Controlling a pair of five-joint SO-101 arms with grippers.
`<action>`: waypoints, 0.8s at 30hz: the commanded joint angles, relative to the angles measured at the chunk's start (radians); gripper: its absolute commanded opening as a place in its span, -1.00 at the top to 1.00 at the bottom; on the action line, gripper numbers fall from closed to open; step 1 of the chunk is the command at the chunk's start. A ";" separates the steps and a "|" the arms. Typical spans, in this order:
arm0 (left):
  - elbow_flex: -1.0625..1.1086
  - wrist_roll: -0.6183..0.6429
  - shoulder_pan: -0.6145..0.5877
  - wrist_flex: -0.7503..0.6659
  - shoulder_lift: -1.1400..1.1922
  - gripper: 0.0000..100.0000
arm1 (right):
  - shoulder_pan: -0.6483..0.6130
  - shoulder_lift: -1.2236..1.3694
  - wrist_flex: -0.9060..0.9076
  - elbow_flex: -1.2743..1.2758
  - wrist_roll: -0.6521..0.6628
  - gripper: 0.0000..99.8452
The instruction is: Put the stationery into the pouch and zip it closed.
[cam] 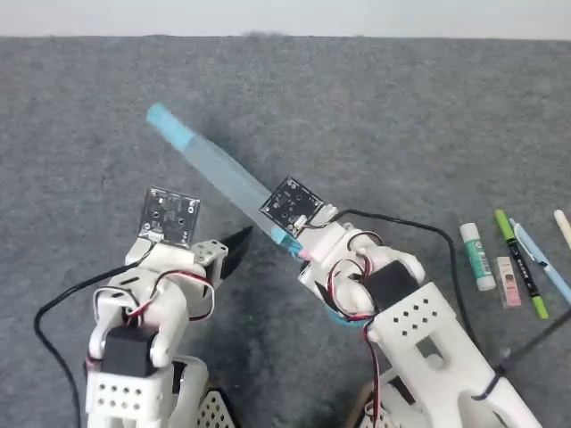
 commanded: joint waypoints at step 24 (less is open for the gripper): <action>0.120 -0.144 0.112 0.028 -0.336 0.36 | 0.012 0.001 -0.157 0.044 -0.025 0.99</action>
